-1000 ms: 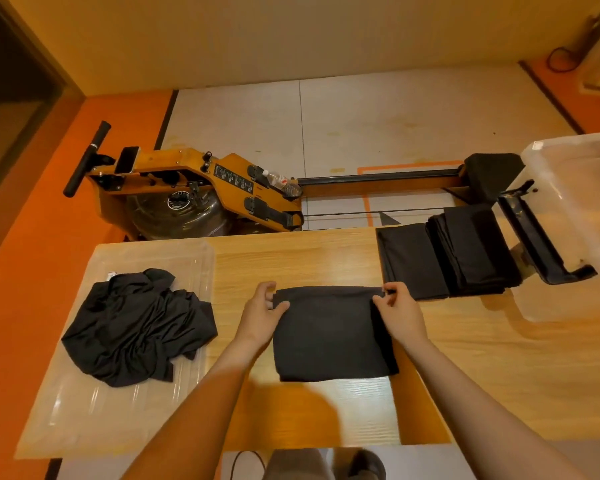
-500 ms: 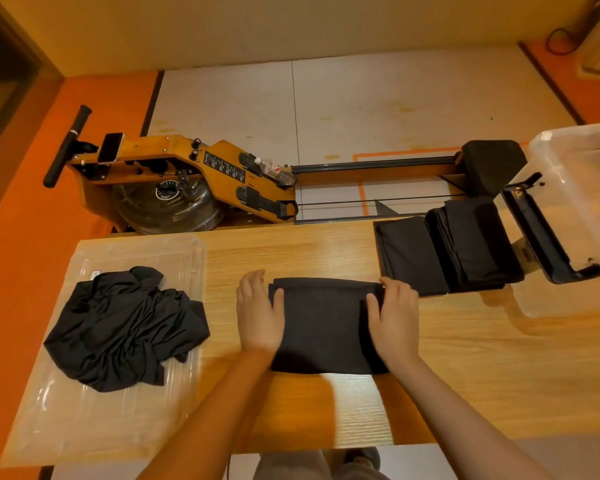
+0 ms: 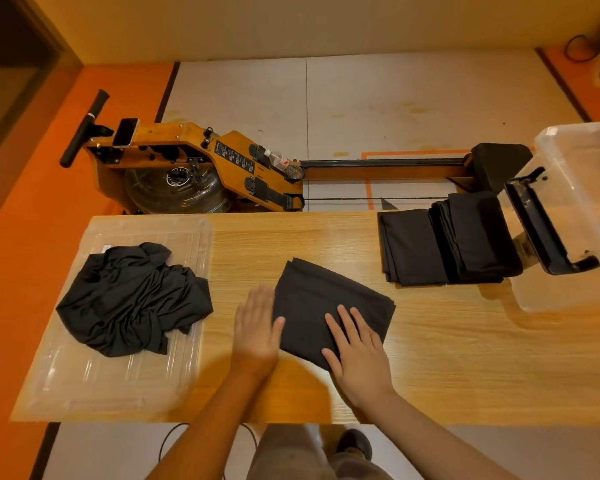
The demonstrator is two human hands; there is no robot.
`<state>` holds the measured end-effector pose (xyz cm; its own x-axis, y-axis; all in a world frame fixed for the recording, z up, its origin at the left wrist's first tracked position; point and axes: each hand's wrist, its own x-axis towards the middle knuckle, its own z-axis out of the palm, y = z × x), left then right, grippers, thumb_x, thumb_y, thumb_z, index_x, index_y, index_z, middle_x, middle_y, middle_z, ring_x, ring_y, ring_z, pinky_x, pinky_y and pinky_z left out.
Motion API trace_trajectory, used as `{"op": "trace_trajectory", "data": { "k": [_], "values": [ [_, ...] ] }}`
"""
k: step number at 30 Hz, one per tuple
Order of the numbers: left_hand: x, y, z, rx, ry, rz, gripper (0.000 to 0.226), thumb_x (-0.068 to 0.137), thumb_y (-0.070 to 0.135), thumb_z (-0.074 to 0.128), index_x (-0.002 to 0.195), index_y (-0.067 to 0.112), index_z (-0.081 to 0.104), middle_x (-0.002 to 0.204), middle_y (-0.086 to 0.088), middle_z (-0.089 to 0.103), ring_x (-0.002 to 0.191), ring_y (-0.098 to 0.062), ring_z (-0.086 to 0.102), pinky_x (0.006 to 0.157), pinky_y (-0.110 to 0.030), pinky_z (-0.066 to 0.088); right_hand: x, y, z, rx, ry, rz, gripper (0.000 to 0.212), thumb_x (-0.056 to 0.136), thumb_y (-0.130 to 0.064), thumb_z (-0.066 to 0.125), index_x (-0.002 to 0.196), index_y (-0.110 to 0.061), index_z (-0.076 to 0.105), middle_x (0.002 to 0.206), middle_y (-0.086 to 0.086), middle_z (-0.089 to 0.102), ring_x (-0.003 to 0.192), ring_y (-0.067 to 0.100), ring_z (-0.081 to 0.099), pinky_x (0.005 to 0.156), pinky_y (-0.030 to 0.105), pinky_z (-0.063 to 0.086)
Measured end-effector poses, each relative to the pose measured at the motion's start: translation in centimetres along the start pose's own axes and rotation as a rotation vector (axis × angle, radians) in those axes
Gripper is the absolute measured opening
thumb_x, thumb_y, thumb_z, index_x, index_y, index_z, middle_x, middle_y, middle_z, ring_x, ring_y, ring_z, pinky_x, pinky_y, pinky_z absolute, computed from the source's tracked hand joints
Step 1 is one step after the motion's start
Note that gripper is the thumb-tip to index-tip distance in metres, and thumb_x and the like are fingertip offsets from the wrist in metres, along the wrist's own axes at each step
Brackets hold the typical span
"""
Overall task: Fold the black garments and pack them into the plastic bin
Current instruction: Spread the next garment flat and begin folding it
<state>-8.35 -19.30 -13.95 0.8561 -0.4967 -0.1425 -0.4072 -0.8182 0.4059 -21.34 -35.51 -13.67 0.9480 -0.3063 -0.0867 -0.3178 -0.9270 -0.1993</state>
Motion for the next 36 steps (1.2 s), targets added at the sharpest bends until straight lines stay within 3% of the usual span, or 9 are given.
{"op": "trace_trajectory", "data": {
  "k": [4, 7, 11, 15, 19, 24, 28, 33, 36],
  "values": [
    [-2.8, -1.7, -1.2, -0.247, 0.217, -0.185, 0.062, 0.093, 0.046, 0.025, 0.127, 0.007, 0.06, 0.141, -0.01, 0.05, 0.133, -0.028, 0.041, 0.111, -0.044, 0.029, -1.1, 0.0, -0.7, 0.003, 0.003, 0.013, 0.06, 0.1, -0.048, 0.012, 0.131, -0.022, 0.056, 0.135, 0.004, 0.056, 0.124, 0.025, 0.046, 0.089, 0.037, 0.052],
    [-3.2, -1.8, -1.3, -0.314, 0.218, -0.183, 0.03, 0.095, 0.031, 0.049, 0.105, 0.015, 0.072, 0.125, -0.005, 0.059, 0.121, -0.024, 0.047, 0.102, -0.037, 0.034, -1.3, 0.3, -0.7, -0.016, -0.014, -0.016, 0.052, 0.098, -0.046, 0.024, 0.131, -0.021, 0.056, 0.135, 0.005, 0.055, 0.124, 0.024, 0.043, 0.09, 0.037, 0.051],
    [-2.3, -1.3, -2.3, -0.343, 0.164, -0.207, 0.005, 0.089, 0.02, 0.067, 0.09, 0.024, 0.07, 0.109, 0.005, 0.06, 0.109, -0.011, 0.042, 0.095, -0.031, 0.032, -1.6, 0.7, -0.6, -0.021, -0.008, -0.043, 0.051, 0.092, -0.043, 0.034, 0.133, -0.021, 0.054, 0.137, 0.005, 0.054, 0.127, 0.023, 0.038, 0.092, 0.038, 0.05],
    [-2.0, -1.1, -2.8, -0.385, 0.076, -0.17, 0.007, 0.09, 0.02, 0.065, 0.085, 0.026, 0.064, 0.093, 0.011, 0.06, 0.098, -0.01, 0.046, 0.085, -0.028, 0.034, -1.8, 0.8, -0.7, -0.015, -0.024, -0.057, 0.051, 0.093, -0.043, 0.031, 0.135, -0.021, 0.051, 0.139, 0.005, 0.052, 0.129, 0.023, 0.037, 0.094, 0.039, 0.049],
    [-2.0, -1.1, -3.6, -0.718, -0.008, -0.265, 0.005, 0.093, 0.014, 0.059, 0.088, 0.014, 0.058, 0.087, -0.002, 0.06, 0.088, -0.015, 0.057, 0.08, -0.028, 0.045, -1.9, 1.1, -0.9, -0.009, -0.026, -0.076, 0.05, 0.094, -0.043, 0.032, 0.136, -0.021, 0.048, 0.14, 0.005, 0.052, 0.13, 0.023, 0.037, 0.093, 0.039, 0.049],
    [-1.9, -1.2, -3.9, -0.74, -0.083, -0.272, 0.007, 0.094, 0.012, 0.056, 0.088, 0.012, 0.055, 0.068, 0.004, 0.044, 0.068, -0.01, 0.045, 0.073, -0.028, 0.04, -1.2, 1.1, -1.5, 0.002, -0.025, -0.081, 0.047, 0.09, -0.041, 0.036, 0.129, -0.021, 0.055, 0.133, 0.004, 0.057, 0.123, 0.022, 0.042, 0.086, 0.038, 0.052],
    [-1.3, -1.4, -4.1, -0.664, -0.135, -0.281, 0.006, 0.096, 0.023, 0.055, 0.099, 0.018, 0.057, 0.074, 0.006, 0.05, 0.075, -0.01, 0.05, 0.075, -0.028, 0.042, 0.7, 1.0, -2.3, 0.066, 0.048, -0.057, 0.036, 0.092, -0.036, 0.046, 0.119, -0.017, 0.062, 0.122, 0.002, 0.06, 0.11, 0.023, 0.056, 0.083, 0.037, 0.052],
    [2.7, 0.6, -5.2, -0.513, -0.121, -0.19, 0.031, 0.097, 0.025, 0.054, 0.127, 0.018, 0.054, 0.113, 0.005, 0.059, 0.099, -0.009, 0.056, 0.084, -0.024, 0.044, 4.2, 1.5, -3.5, 0.158, 0.111, 0.089, 0.04, 0.089, -0.026, 0.064, 0.125, -0.009, 0.057, 0.124, 0.01, 0.058, 0.112, 0.028, 0.054, 0.09, 0.042, 0.047],
    [6.3, 2.5, -5.5, -0.471, -0.133, -0.128, 0.039, 0.095, 0.02, 0.058, 0.132, 0.014, 0.053, 0.117, 0.001, 0.059, 0.097, -0.009, 0.054, 0.085, -0.021, 0.04, 5.9, 1.9, -3.7, 0.164, 0.1, 0.138, 0.041, 0.086, -0.022, 0.067, 0.124, -0.008, 0.059, 0.12, 0.011, 0.06, 0.11, 0.029, 0.055, 0.089, 0.041, 0.047]
  ]
}}
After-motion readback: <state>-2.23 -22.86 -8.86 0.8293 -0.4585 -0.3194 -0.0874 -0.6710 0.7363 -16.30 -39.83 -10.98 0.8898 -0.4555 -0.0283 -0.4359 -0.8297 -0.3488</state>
